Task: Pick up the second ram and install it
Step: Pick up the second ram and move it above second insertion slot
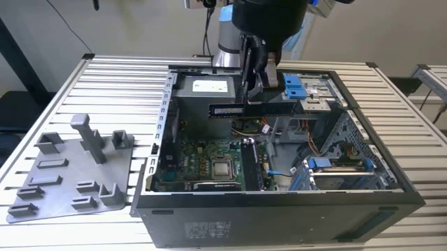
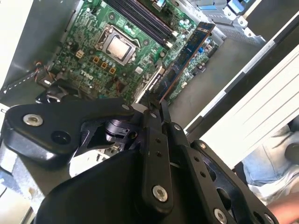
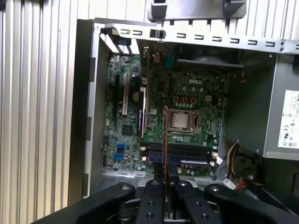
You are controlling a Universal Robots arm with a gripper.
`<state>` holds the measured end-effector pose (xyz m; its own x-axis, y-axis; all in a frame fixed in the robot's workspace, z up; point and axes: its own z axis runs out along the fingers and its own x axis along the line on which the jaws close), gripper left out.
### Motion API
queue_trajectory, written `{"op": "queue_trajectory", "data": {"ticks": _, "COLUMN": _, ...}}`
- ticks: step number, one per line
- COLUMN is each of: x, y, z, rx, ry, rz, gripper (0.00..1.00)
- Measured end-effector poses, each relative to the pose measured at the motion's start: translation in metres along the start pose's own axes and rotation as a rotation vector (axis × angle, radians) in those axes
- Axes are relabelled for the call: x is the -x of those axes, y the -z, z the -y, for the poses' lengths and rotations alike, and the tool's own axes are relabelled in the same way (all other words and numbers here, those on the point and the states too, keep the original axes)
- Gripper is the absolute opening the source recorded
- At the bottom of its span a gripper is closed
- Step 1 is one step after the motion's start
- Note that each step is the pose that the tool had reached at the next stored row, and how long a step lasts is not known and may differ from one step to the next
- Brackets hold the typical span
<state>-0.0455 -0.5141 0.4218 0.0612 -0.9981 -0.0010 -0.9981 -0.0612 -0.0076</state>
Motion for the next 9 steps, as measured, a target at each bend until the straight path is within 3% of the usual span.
{"op": "queue_trajectory", "data": {"ticks": 9, "x": -0.0006, "y": -0.0001, "z": 0.0101, "rx": 0.0000, "ry": 0.000, "rz": 0.0000, "gripper": 0.14}}
